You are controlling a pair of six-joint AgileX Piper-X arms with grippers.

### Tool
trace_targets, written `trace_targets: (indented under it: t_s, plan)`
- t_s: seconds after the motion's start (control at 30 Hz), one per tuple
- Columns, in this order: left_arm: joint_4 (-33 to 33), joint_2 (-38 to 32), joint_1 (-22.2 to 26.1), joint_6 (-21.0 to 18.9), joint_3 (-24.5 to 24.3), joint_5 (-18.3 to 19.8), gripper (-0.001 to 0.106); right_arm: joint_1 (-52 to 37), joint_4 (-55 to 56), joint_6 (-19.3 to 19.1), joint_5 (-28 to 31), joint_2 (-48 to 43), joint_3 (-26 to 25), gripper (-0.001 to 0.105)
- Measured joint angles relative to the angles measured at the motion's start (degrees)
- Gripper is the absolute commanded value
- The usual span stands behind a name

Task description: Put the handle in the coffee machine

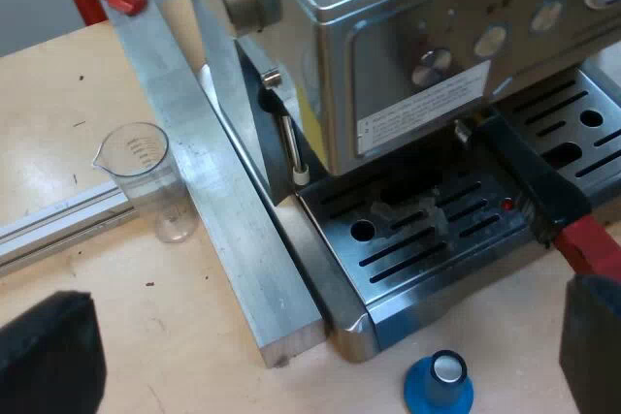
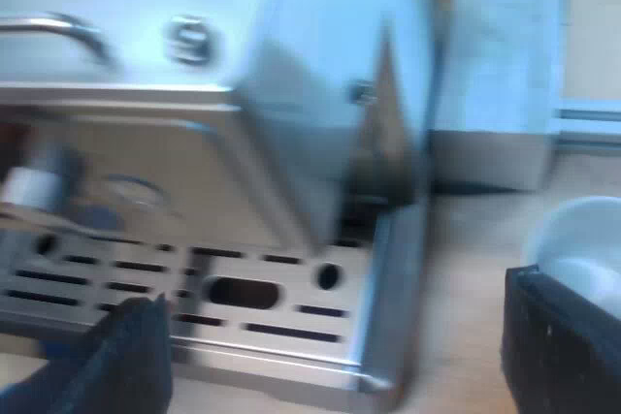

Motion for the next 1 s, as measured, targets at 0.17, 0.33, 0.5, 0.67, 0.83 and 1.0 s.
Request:
trace_targets:
  t_s: [0.17,0.33,0.5,0.67,0.83,1.0]
  plan:
    - [0.0,0.0,0.9,0.0,0.0,0.0,0.097,-5.8,3.3,-3.9,-0.3,-1.7,0.0,0.071]
    - [0.0,0.0,0.9,-0.1,0.0,0.0,0.097,-13.9,4.6,-6.7,-0.6,-3.7,0.0,0.071]
    - [-0.3,0.0,0.9,-0.8,0.0,1.0,0.097,-21.6,5.0,-9.9,-2.9,-6.4,0.0,0.071]
    - [-0.3,-0.7,0.9,-0.9,0.0,1.3,0.097,-23.7,5.0,-13.7,-5.2,-10.8,0.0,0.071]
    - [-0.4,-4.4,0.9,-0.9,0.0,1.3,0.097,-23.7,5.1,-14.3,-5.3,-16.3,0.0,0.071]
    - [-0.4,-10.4,0.9,-1.0,0.0,1.3,0.097,-23.7,5.5,-14.3,-5.3,-22.5,0.0,0.071]
